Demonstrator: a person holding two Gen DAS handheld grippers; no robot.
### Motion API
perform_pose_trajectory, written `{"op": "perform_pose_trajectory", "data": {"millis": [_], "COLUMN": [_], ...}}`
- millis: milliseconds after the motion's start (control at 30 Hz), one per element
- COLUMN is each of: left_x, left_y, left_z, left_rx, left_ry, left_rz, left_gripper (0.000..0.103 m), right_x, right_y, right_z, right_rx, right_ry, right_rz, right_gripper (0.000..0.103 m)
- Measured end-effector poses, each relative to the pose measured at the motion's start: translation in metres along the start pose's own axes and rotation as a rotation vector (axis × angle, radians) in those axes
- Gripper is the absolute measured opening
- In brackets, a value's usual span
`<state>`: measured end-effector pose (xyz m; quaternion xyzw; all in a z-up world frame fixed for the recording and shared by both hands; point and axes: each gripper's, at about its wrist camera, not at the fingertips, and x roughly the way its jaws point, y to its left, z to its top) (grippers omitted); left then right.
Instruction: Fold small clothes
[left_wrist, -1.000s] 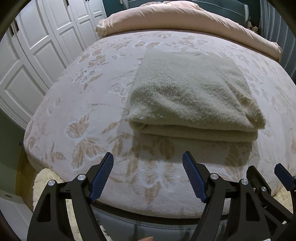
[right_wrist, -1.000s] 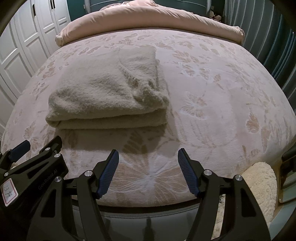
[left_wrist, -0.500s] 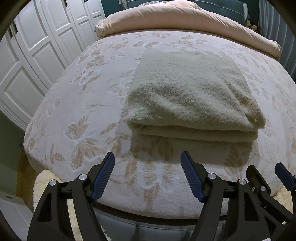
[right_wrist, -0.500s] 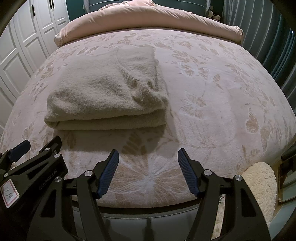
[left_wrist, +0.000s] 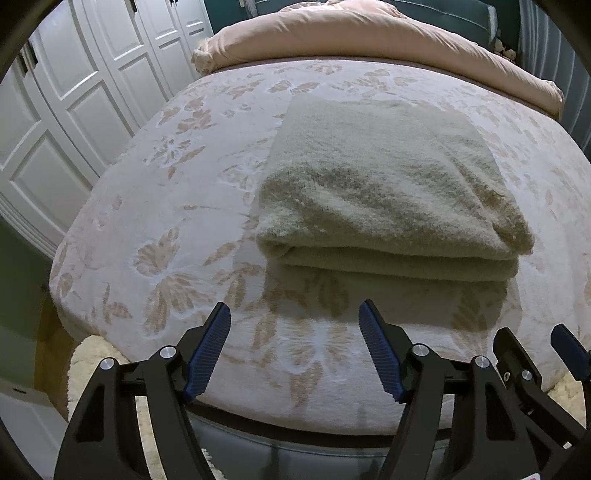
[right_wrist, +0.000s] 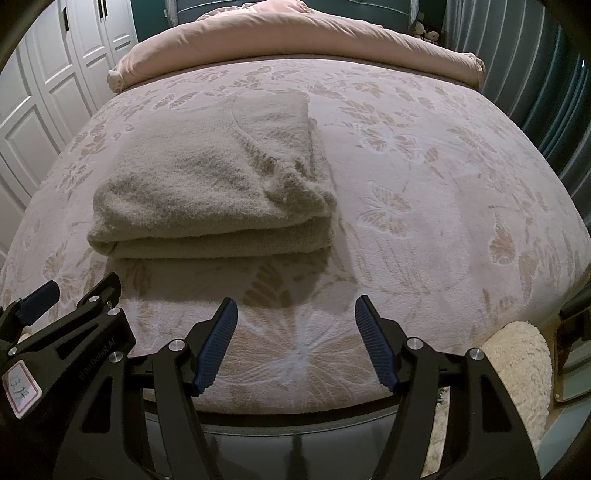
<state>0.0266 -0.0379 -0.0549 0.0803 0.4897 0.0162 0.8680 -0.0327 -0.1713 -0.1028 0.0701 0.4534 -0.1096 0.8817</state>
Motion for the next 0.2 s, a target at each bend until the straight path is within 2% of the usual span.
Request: {"op": "perform_pose_trajectory", "data": {"millis": [200], "left_x": [-0.0010], "left_y": [-0.0005], "left_z": [0.0011], "left_rx": [0.010], "left_ry": [0.000], "left_rz": [-0.001], "left_gripper": [0.063], "right_x": [0.0003], "right_y": [0.0002], "right_z": [-0.0004], "right_rx": [0.007], "right_ry": [-0.004], "right_rz": [-0.006], "right_gripper": [0.064]}}
